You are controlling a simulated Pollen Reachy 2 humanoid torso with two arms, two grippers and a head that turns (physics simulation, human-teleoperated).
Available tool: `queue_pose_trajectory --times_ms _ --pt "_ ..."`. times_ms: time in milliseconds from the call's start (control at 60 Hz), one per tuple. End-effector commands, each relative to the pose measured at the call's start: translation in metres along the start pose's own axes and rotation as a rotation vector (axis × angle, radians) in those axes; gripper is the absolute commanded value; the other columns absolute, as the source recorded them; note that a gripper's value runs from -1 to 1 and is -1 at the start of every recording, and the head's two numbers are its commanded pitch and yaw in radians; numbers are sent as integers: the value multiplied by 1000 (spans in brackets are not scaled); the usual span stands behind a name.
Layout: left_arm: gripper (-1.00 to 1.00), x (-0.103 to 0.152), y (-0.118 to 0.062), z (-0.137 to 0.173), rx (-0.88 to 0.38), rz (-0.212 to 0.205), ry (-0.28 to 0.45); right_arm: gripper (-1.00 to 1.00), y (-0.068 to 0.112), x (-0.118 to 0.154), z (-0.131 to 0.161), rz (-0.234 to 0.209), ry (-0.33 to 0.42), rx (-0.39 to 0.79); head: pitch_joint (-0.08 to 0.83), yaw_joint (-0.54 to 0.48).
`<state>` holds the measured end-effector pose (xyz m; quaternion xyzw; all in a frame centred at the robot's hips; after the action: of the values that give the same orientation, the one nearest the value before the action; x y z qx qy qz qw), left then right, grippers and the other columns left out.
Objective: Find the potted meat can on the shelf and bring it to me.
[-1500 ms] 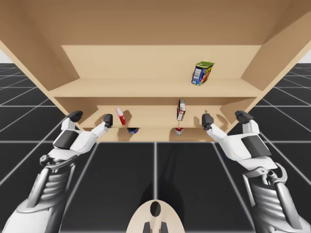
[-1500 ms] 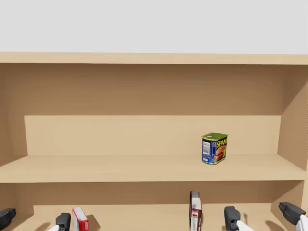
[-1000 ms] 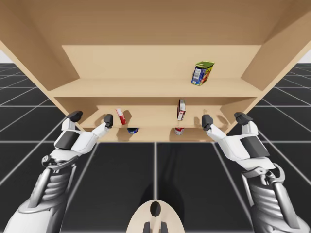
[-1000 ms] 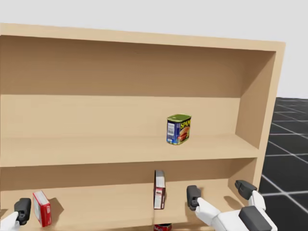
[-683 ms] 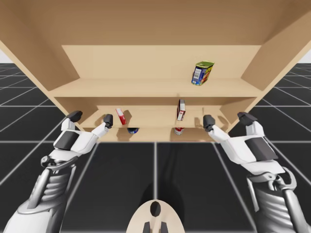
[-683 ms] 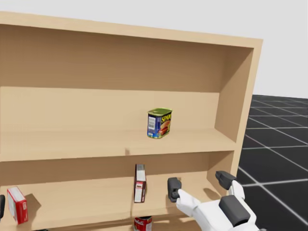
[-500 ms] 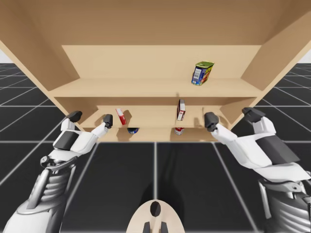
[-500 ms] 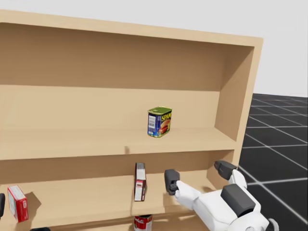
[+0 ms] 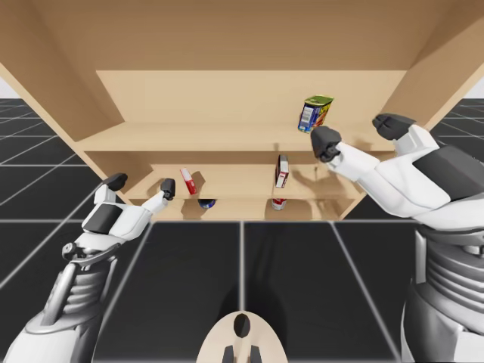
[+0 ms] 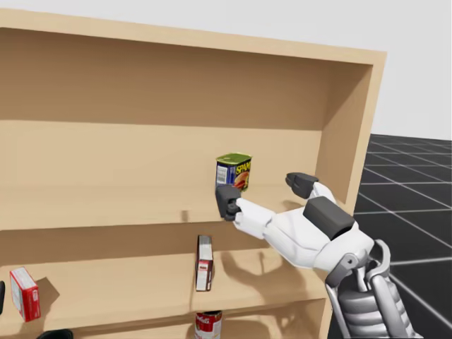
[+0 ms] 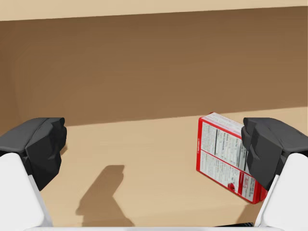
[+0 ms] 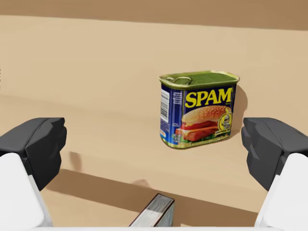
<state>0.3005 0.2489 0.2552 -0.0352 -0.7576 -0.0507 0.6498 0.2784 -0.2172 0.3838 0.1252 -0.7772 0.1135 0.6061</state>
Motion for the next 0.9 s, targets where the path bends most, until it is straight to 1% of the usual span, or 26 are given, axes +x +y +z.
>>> queue_pose_trajectory --times_ms 17,50,67,133,183,283,417,467,500,567,600,733,867,883,900 --pt "-1000 0 0 0 2 -4 2 -1000 -6 2 -26 -32 177 -65 134 -266" --pt "-1000 0 0 0 2 -5 2 -1000 -7 2 -30 -37 183 -64 134 -266" --pt "-1000 0 0 0 2 -5 2 -1000 -8 1 -34 -46 191 -60 134 -266" --pt "-1000 0 0 -1 3 -8 2 -1000 -9 -1 -44 -52 199 -48 133 -264" --pt "-1000 -1 0 -1 3 -10 2 -1000 -9 -2 -53 -63 195 -42 133 -264" --pt "-1000 -1 0 -1 2 -11 5 -1000 -11 -6 -66 -53 204 -55 135 -262" --pt "-1000 -1 -1 -1 0 -13 8 -1000 -16 -16 -85 -55 235 -77 139 -260" --pt "-1000 -1 -1 -1 0 -14 8 -1000 -19 -20 -92 -44 241 -98 141 -259" --pt "-1000 -1 -1 -1 0 -14 7 -1000 -21 -23 -98 -49 251 -105 142 -259" --pt "-1000 -1 -1 -1 0 -14 7 -1000 -23 -27 -106 -29 252 -127 142 -257" --pt "-1000 -1 -1 -1 0 -14 7 -1000 -24 -28 -109 -32 258 -124 143 -257" --pt "-1000 -1 -1 -1 -2 -13 5 -1000 -28 -34 -127 -2 262 -149 144 -254" --pt "-1000 -1 -1 0 -1 -13 6 -1000 -29 -37 -133 -4 272 -142 145 -251" --pt "-1000 -1 -1 0 -1 -13 6 -1000 -29 -38 -133 8 271 -141 145 -251" --pt "-1000 -1 -1 -1 0 -13 6 -1000 -29 -38 -133 9 268 -143 145 -251"
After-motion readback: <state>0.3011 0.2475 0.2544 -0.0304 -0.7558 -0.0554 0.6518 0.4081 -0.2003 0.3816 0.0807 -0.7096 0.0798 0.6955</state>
